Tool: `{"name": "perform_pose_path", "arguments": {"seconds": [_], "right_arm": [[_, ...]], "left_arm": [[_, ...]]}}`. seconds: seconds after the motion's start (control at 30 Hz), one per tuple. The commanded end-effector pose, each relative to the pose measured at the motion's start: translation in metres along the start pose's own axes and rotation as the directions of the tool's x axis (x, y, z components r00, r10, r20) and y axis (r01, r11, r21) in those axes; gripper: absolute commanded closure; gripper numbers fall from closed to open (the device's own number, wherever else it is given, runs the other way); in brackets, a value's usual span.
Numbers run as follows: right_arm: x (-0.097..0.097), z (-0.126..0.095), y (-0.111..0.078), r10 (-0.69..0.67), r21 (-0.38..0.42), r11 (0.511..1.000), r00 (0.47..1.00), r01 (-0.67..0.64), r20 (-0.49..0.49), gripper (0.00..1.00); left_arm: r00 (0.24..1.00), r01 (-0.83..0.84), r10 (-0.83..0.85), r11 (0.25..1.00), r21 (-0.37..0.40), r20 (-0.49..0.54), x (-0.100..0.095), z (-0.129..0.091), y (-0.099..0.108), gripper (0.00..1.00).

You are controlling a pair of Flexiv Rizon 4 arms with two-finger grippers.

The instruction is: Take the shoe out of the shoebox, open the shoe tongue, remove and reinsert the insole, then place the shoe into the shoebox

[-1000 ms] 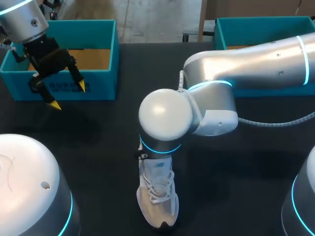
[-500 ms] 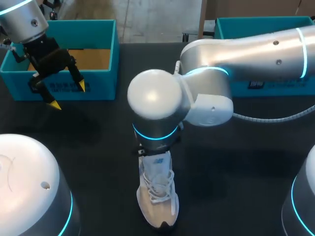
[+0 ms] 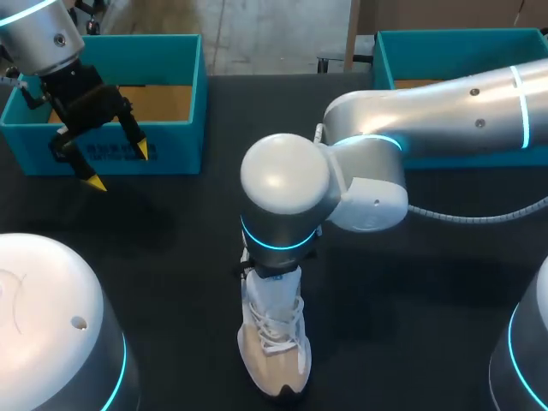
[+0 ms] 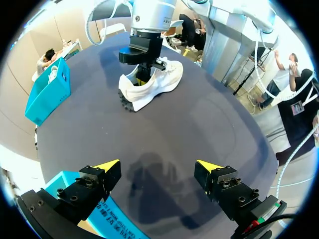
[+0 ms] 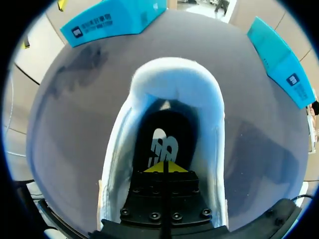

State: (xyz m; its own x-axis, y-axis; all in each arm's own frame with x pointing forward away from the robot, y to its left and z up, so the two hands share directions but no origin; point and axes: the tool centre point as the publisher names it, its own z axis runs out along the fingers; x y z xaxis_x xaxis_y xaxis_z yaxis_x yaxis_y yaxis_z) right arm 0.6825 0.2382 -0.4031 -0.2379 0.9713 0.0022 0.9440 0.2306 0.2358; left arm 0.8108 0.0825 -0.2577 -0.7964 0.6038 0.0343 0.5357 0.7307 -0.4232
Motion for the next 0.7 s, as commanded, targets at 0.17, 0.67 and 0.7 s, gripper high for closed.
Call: {"name": "perform_pose_path", "arguments": {"seconds": [0.17,0.67,0.7], "right_arm": [[0.006,-0.018,0.012,-0.011,-0.031,0.999,0.999,0.012,0.048,1.00],[-0.004,0.007,-0.004,0.035,0.034,0.999,0.999,-0.036,0.016,1.00],[-0.004,0.006,-0.002,0.036,0.035,0.999,0.999,-0.036,0.016,1.00]], "left_arm": [[1.000,0.000,0.000,1.000,-0.002,0.000,0.001,0.000,0.000,0.00],[1.000,0.000,0.000,1.000,-0.002,0.000,0.001,0.000,0.000,0.00],[1.000,0.000,0.000,1.000,-0.002,0.000,0.001,0.000,0.000,0.00]]}}
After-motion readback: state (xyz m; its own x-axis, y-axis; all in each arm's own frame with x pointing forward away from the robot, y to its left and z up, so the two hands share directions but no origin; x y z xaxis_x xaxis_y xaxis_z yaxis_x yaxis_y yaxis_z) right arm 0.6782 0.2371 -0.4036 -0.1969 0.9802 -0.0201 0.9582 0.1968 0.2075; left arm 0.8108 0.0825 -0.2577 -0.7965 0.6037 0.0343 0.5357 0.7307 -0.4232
